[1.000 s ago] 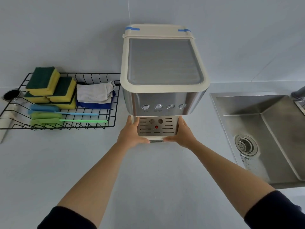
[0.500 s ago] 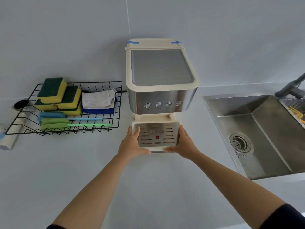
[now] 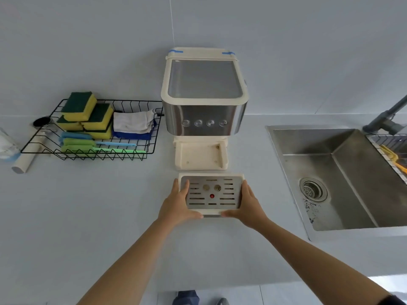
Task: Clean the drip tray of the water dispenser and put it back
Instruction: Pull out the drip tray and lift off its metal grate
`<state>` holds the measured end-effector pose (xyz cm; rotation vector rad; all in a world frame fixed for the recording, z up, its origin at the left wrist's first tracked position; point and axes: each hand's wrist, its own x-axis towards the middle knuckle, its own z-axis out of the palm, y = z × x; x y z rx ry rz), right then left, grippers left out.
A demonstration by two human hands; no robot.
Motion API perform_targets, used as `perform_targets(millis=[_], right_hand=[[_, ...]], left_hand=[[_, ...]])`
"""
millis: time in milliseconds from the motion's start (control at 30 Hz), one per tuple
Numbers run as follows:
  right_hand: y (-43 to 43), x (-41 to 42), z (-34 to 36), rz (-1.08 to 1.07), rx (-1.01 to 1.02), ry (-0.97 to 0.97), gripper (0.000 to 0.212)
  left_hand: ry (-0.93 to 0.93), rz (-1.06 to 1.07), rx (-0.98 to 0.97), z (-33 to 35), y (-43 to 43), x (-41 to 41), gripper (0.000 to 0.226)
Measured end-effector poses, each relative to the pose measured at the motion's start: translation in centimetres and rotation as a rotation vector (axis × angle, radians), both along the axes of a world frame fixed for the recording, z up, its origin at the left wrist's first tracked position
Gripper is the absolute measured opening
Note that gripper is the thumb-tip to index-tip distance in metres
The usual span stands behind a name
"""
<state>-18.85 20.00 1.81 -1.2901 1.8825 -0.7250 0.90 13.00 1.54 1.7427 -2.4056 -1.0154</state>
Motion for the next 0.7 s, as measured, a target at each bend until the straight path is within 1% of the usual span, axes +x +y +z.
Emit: perform_targets(millis=[367,700], right_hand=[[4.2,-1.1,-0.5,0.089,0.015,-0.018,0.1],[5.1,-1.2,-1.2,0.105,0.037,-0.005,0.099]], left_hand=[[-0.001,0.107,0.063,-0.1,5.9,-1.0,0.119],[-0.002,0.12,0.086,-0.7,7.0,-1.2,0.119]])
